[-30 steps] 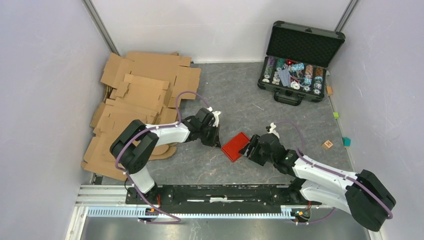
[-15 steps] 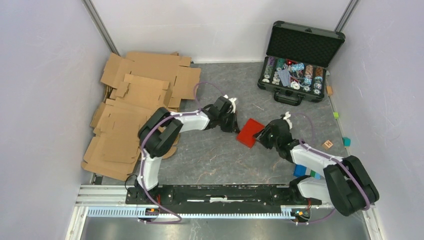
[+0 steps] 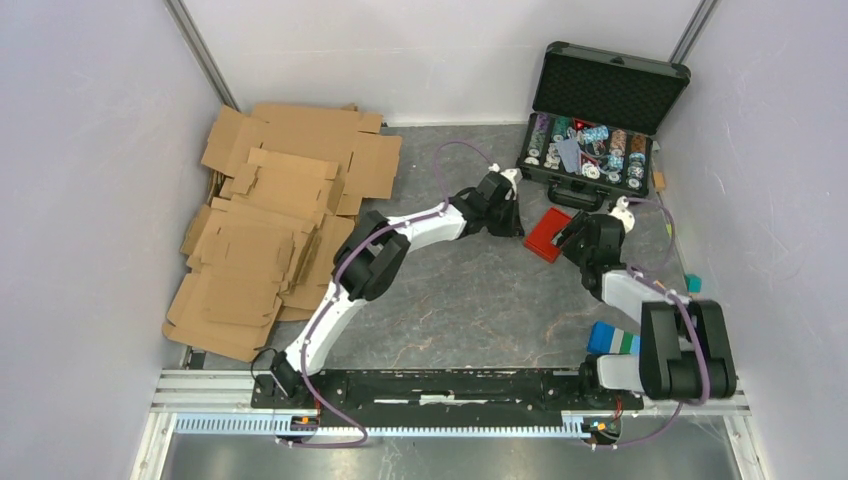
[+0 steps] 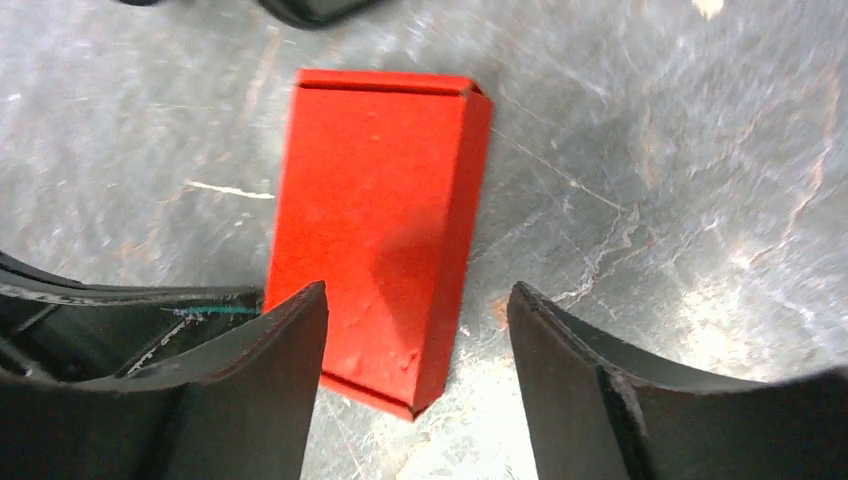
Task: Fold the paper box
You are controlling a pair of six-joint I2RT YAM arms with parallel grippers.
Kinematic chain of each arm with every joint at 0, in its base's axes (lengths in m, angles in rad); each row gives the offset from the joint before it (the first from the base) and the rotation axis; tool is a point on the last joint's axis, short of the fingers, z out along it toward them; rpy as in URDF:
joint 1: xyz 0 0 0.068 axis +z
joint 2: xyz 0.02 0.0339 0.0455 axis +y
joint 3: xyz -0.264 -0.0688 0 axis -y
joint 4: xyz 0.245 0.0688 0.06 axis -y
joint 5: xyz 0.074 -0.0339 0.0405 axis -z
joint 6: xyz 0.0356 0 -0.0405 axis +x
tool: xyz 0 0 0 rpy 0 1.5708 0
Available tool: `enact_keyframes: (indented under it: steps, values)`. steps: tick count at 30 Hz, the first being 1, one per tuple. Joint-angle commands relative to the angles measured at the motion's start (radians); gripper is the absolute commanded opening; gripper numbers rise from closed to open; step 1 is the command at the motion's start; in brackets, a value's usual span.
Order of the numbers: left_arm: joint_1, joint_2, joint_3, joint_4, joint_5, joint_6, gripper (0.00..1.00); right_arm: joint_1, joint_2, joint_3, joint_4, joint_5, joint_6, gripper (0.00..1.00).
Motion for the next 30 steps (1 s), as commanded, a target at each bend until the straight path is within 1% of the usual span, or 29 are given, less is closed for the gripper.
enact_keyframes:
  steps: [1,4,6,7,8,9,10,12,13,15,16,18,19,22,24,26,27,28,30]
  values:
    - [0.045,-0.248,-0.197,-0.057,-0.140,0.113,0.17,0.009,-0.210,-0.080,0.188,-0.028,-0.207,0.76]
    - [0.045,-0.401,-0.347,-0.014,-0.184,0.161,0.29,0.030,-0.317,-0.105,0.230,-0.066,-0.278,0.82]
    - [0.049,-0.498,-0.446,-0.007,-0.215,0.177,0.32,0.050,-0.341,-0.093,0.216,-0.113,-0.308,0.85]
    - [0.051,-0.559,-0.514,-0.006,-0.259,0.199,0.35,0.072,-0.342,-0.092,0.231,-0.164,-0.337,0.88]
    - [0.053,-0.633,-0.576,-0.008,-0.312,0.224,0.38,0.101,-0.340,-0.087,0.227,-0.182,-0.360,0.96]
    - [0.058,-0.696,-0.658,-0.009,-0.350,0.257,0.43,0.134,-0.335,-0.084,0.226,-0.191,-0.379,0.98]
    - [0.070,-0.775,-0.720,-0.011,-0.383,0.274,0.49,0.163,-0.326,-0.084,0.247,-0.206,-0.409,0.98]
    - [0.107,-0.922,-0.839,-0.022,-0.402,0.297,0.63,0.208,-0.304,-0.054,0.229,-0.219,-0.436,0.98]
    - [0.127,-1.002,-0.903,-0.020,-0.409,0.313,0.71,0.216,-0.301,-0.049,0.241,-0.254,-0.451,0.98]
    - [0.150,-1.135,-1.014,0.011,-0.532,0.320,0.90,0.231,-0.316,-0.068,0.297,-0.269,-0.484,0.98]
    - [0.157,-1.182,-1.070,0.052,-0.555,0.327,0.94,0.239,-0.318,-0.083,0.327,-0.272,-0.496,0.98]
    - [0.166,-1.237,-1.140,0.114,-0.574,0.320,0.99,0.245,-0.296,-0.100,0.355,-0.275,-0.498,0.98]
    - [0.166,-1.243,-1.157,0.117,-0.594,0.327,1.00,0.249,-0.278,-0.114,0.387,-0.288,-0.500,0.98]
    - [0.168,-1.226,-1.216,0.203,-0.666,0.341,1.00,0.261,-0.231,-0.159,0.485,-0.315,-0.492,0.98]
    - [0.169,-1.217,-1.253,0.257,-0.673,0.346,1.00,0.274,-0.200,-0.161,0.498,-0.308,-0.502,0.98]
    - [0.169,-1.216,-1.288,0.322,-0.663,0.345,1.00,0.278,-0.200,-0.165,0.493,-0.305,-0.508,0.98]
    - [0.170,-1.227,-1.289,0.324,-0.656,0.344,1.00,0.279,-0.215,-0.177,0.515,-0.297,-0.514,0.98]
    - [0.169,-1.243,-1.299,0.340,-0.660,0.340,1.00,0.281,-0.229,-0.189,0.532,-0.267,-0.521,0.98]
    - [0.169,-1.271,-1.359,0.424,-0.671,0.335,1.00,0.284,-0.243,-0.218,0.570,-0.231,-0.524,0.98]
